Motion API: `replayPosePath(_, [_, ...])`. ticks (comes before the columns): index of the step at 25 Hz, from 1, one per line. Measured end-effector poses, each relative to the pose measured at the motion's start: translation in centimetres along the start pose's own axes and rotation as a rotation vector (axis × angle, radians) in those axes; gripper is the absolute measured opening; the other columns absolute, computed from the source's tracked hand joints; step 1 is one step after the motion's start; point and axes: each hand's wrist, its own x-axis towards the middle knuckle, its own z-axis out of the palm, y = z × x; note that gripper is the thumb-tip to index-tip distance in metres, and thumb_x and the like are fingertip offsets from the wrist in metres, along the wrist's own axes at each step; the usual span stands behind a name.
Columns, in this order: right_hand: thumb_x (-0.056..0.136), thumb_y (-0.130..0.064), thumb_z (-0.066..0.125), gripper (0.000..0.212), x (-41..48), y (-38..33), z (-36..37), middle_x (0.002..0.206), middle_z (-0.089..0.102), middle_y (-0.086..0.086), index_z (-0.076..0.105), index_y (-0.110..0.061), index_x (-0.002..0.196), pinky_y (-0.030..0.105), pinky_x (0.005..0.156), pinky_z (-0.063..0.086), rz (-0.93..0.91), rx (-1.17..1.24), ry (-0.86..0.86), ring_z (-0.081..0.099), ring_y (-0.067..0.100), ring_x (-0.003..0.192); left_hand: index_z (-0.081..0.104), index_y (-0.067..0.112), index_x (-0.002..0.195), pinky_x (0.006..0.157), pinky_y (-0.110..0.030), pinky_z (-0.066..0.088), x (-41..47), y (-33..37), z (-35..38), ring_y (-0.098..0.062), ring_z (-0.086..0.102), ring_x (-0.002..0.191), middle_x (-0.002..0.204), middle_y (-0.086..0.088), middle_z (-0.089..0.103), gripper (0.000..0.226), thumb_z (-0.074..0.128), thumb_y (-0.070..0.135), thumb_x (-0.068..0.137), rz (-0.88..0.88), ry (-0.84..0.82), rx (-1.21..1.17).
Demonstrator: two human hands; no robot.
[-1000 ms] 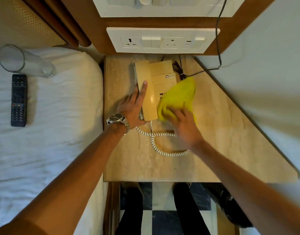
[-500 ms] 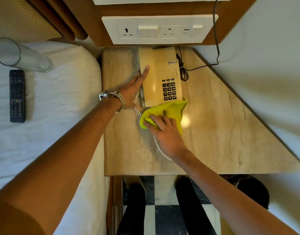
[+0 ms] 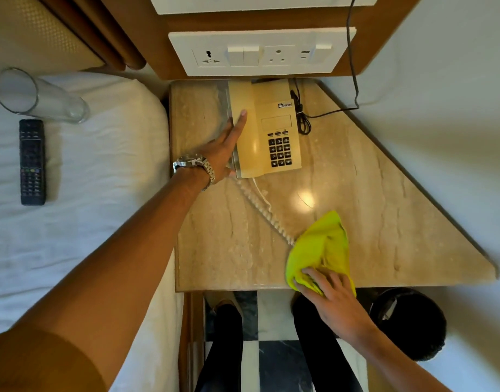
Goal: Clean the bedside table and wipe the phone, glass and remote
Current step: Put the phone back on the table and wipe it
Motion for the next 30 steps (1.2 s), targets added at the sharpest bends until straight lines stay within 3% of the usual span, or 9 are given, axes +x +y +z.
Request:
replayPosePath(5, [0.058,-0.015,0.09,0.067,-1.3,0.6,-0.8,0.132,0.062,0.009,0.068,-0.026,0.121,0.049,0.075,0.058,0.004,-0.051,-0.084,0.063,0.037,0.104,-0.033,0.045,0.149,0.076,-0.04,0.056,0.1,0.5,0.6,-0.039,0.062,0.116,0.171,-0.004,-0.01,0.145,0.087,0.009,0.075,-0.003,0.028,0.027])
replayPosePath(10, [0.066,-0.024,0.088,0.059,0.1,-0.4,-1.3,0.129,0.062,0.009,0.067,-0.022,0.122,0.048,0.079,0.058,-0.117,-0.058,-0.03,0.059,0.034,0.105,-0.042,0.051,0.14,0.074,-0.041,0.057,0.2,0.6,1.2,-0.039,0.058,0.122,0.171,-0.005,-0.009,0.151,0.087,0.008,0.075,-0.008,0.073,0.054])
replayPosePath(13, [0.067,-0.026,0.087,0.053,4.6,0.2,-1.8,0.126,0.067,0.01,0.071,-0.022,0.118,0.048,0.079,0.061,-0.314,-0.214,0.004,0.067,0.034,0.104,-0.035,0.041,0.149,0.052,-0.025,0.048,0.2,0.7,1.8,-0.027,0.063,0.093,0.171,-0.007,-0.006,0.145,0.085,0.006,0.076,-0.046,0.12,0.071])
replayPosePath(16, [0.075,-0.017,0.066,0.038,11.6,2.4,-4.5,0.123,0.071,0.013,0.074,-0.02,0.112,0.049,0.072,0.059,-0.219,-0.316,0.107,0.07,0.038,0.099,-0.023,0.031,0.158,0.037,-0.013,0.032,0.2,1.0,2.9,-0.012,0.055,0.06,0.166,-0.017,0.021,0.139,0.087,0.009,0.075,-0.155,0.196,-0.024])
replayPosePath(19, [0.074,-0.017,0.071,0.035,17.8,5.0,-8.6,0.121,0.069,0.015,0.075,-0.017,0.108,0.05,0.073,0.057,-0.012,-0.399,0.13,0.068,0.041,0.1,-0.006,0.03,0.162,0.067,-0.02,0.052,-0.8,1.8,3.4,-0.024,0.068,0.101,0.157,-0.012,0.041,0.117,0.078,0.005,0.083,-0.223,0.261,-0.368])
replayPosePath(21, [0.075,-0.019,0.076,0.027,19.7,5.8,-10.2,0.113,0.069,0.015,0.074,-0.014,0.102,0.045,0.071,0.054,-0.004,-0.385,0.16,0.066,0.039,0.097,0.011,0.025,0.162,0.089,-0.027,0.051,-2.1,1.3,2.8,-0.023,0.057,0.127,0.156,-0.007,0.041,0.094,0.069,0.006,0.09,-0.334,0.377,-0.494])
replayPosePath(25, [0.079,-0.03,0.077,0.023,17.6,5.3,-9.8,0.104,0.068,0.014,0.071,-0.012,0.091,0.042,0.064,0.049,0.035,-0.288,0.39,0.062,0.036,0.086,0.049,0.002,0.13,0.095,-0.037,0.048,-5.2,-2.2,0.2,-0.032,0.054,0.114,0.132,-0.016,0.052,0.05,0.069,0.008,0.084,-0.603,0.892,-0.436])
replayPosePath(27, [0.089,-0.034,0.069,0.026,16.2,5.6,-9.4,0.11,0.065,0.018,0.069,-0.01,0.099,0.044,0.067,0.048,0.209,-0.216,0.526,0.058,0.038,0.089,0.049,-0.001,0.128,0.098,-0.026,0.034,-6.0,-4.8,-2.1,-0.036,0.05,0.118,0.133,-0.019,0.05,0.053,0.073,0.012,0.083,-0.78,1.094,-0.48])
replayPosePath(30, [0.098,-0.037,0.056,0.028,15.6,6.4,-10.1,0.116,0.058,0.019,0.064,-0.011,0.103,0.046,0.067,0.044,0.491,-0.092,0.741,0.054,0.04,0.094,0.029,-0.002,0.151,0.114,-0.032,0.02,-7.0,-9.6,-6.3,-0.037,0.032,0.142,0.155,-0.02,0.03,0.092,0.081,0.028,0.081,-0.985,1.236,-0.592])
